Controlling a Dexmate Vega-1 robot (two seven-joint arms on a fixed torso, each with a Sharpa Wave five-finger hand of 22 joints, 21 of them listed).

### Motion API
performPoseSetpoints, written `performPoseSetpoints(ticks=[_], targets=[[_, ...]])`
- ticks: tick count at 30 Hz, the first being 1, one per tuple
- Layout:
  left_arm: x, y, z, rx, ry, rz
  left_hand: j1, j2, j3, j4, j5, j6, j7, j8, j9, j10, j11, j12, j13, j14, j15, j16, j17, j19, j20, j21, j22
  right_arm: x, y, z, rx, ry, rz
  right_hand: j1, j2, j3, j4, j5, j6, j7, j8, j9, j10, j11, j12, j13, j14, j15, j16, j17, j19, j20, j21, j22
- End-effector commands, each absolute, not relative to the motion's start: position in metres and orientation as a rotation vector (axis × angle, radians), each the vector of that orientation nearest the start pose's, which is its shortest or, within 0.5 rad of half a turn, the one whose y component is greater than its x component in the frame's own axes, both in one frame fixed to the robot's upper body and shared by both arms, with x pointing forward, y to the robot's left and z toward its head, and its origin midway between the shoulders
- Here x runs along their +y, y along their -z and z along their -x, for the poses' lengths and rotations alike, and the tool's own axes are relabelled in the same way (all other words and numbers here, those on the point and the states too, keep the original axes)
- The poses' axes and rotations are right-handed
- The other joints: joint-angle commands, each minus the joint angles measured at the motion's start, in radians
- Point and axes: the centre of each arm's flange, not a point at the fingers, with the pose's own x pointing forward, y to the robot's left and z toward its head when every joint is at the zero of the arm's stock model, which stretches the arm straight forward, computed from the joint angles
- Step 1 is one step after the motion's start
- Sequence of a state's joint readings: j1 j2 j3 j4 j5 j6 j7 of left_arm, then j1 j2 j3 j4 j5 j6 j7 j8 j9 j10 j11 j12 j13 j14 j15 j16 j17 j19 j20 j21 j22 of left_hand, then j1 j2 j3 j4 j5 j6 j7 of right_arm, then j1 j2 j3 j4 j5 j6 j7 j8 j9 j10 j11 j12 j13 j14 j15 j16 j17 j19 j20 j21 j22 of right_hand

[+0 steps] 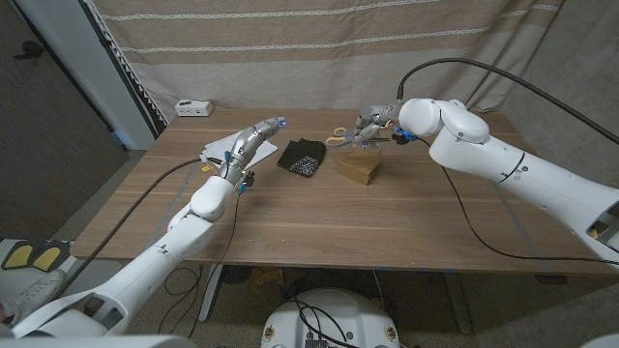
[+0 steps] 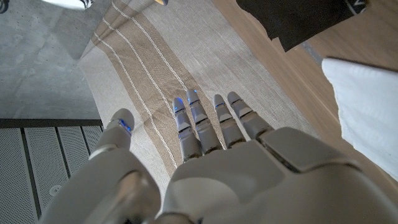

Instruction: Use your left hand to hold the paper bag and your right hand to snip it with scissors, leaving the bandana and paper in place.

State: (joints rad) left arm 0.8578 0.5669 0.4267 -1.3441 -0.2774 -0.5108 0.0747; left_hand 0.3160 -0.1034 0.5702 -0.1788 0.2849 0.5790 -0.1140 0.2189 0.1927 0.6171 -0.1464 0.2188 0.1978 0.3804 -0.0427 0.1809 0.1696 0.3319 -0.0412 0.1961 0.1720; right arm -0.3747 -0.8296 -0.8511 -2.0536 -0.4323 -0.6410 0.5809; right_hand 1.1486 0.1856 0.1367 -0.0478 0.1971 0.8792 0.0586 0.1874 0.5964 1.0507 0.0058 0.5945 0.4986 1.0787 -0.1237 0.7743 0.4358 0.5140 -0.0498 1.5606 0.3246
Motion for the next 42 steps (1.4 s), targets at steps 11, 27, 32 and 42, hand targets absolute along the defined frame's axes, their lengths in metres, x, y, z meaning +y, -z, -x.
performPoseSetpoints(ticks=[11,27,32,42], targets=[[0.252,-0.006,-0.616,-0.860,0.201,-0.495,0.078,-0.007,0.038,-0.005,-0.001,-0.010,-0.018,-0.003,0.007,0.003,-0.014,0.001,0.002,-0.004,-0.164,-0.001,0.002,-0.003,-0.105,-0.003,0.002,-0.136,-0.125,-0.551,-0.316,-0.336,1.626,0.006,0.017,0.195,0.027,0.001,0.005,-0.007,0.007,0.002,0.133,-0.116,-0.008,0.006,0.037,-0.105,0.004,0.003,-0.003,-0.153,0.005,-0.004],[0.245,-0.019,-0.616,-0.868,0.236,-0.614,0.160,-0.014,0.074,-0.002,-0.012,-0.041,-0.038,-0.009,0.011,-0.037,-0.023,-0.013,0.003,-0.029,-0.167,-0.005,0.003,-0.011,-0.106,-0.006,0.002,-0.128,-0.136,-0.547,-0.325,-0.354,1.697,0.006,0.018,0.194,0.030,-0.001,-0.011,-0.025,0.005,0.008,0.108,-0.117,-0.012,0.030,0.025,-0.104,0.004,0.005,-0.022,-0.152,0.003,-0.012],[0.242,-0.026,-0.615,-0.882,0.252,-0.639,0.183,-0.010,0.086,-0.003,-0.015,-0.028,-0.041,-0.003,0.013,-0.040,-0.028,-0.012,0.004,-0.035,-0.169,-0.006,0.002,-0.013,-0.108,-0.006,0.002,-0.128,-0.139,-0.546,-0.323,-0.358,1.709,0.006,0.019,0.195,0.033,-0.002,-0.013,-0.022,0.005,0.008,0.106,-0.118,-0.011,0.039,0.020,-0.104,0.008,0.011,-0.027,-0.153,0.005,-0.013],[0.234,-0.038,-0.618,-0.891,0.266,-0.706,0.218,-0.009,0.104,-0.003,-0.024,-0.004,-0.046,0.009,0.019,-0.044,-0.036,-0.011,0.004,-0.041,-0.169,-0.005,0.002,-0.014,-0.108,-0.005,0.002,-0.128,-0.144,-0.545,-0.326,-0.370,1.730,0.012,0.018,0.196,0.032,-0.001,-0.009,-0.019,0.007,0.008,0.108,-0.118,-0.013,0.042,0.013,-0.104,0.011,0.015,-0.024,-0.154,0.009,-0.015]])
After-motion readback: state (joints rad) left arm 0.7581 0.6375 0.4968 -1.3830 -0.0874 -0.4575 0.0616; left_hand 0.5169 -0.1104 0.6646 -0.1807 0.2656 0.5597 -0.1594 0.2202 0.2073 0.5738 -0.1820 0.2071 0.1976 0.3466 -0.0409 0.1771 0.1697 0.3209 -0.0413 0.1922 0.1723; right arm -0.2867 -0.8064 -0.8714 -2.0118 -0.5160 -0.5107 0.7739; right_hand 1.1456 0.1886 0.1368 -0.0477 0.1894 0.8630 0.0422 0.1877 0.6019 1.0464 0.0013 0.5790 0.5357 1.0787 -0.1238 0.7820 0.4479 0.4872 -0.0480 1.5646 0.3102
